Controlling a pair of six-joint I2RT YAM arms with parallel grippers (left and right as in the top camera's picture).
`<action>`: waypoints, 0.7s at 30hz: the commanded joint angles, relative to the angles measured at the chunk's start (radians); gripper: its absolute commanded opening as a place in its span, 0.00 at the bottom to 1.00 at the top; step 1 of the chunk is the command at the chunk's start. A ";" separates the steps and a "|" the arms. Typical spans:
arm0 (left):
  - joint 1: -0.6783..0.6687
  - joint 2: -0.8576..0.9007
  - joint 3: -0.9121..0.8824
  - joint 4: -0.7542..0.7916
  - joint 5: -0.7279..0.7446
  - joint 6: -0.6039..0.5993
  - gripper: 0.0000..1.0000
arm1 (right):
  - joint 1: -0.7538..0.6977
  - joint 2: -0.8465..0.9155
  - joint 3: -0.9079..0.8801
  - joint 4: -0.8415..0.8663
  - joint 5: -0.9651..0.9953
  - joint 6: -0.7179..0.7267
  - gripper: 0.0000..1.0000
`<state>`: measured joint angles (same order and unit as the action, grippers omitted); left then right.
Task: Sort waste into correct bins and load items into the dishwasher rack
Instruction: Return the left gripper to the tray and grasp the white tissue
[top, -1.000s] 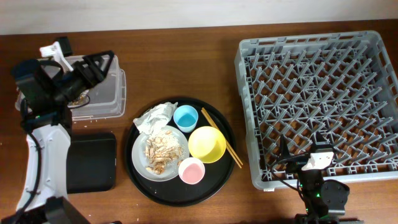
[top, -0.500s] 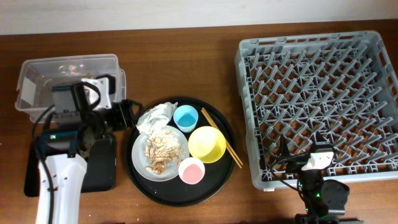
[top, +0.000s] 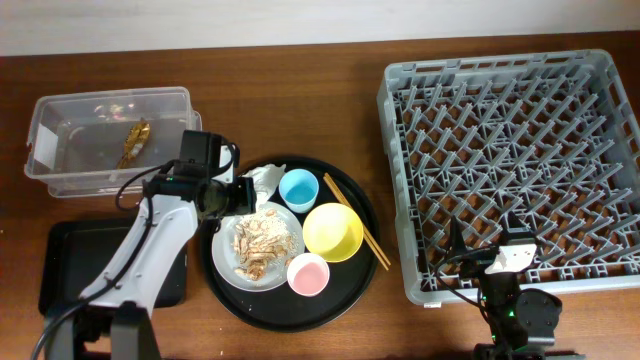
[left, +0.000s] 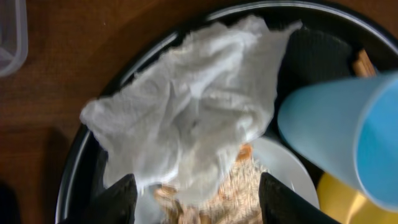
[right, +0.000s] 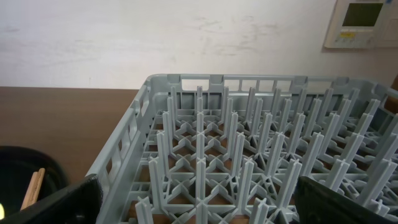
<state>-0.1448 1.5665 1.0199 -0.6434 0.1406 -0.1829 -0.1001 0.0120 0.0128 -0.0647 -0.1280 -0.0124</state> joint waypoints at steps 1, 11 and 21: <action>-0.011 0.047 -0.005 0.031 -0.019 -0.002 0.55 | 0.005 -0.005 -0.007 -0.003 0.008 -0.007 0.99; -0.160 0.055 -0.005 0.037 -0.279 0.027 0.56 | 0.005 -0.005 -0.007 -0.003 0.008 -0.006 0.99; -0.160 0.119 -0.005 0.055 -0.277 0.027 0.44 | 0.005 -0.005 -0.007 -0.003 0.008 -0.007 0.99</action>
<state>-0.3046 1.6794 1.0183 -0.5934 -0.1246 -0.1680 -0.1001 0.0120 0.0128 -0.0647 -0.1280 -0.0120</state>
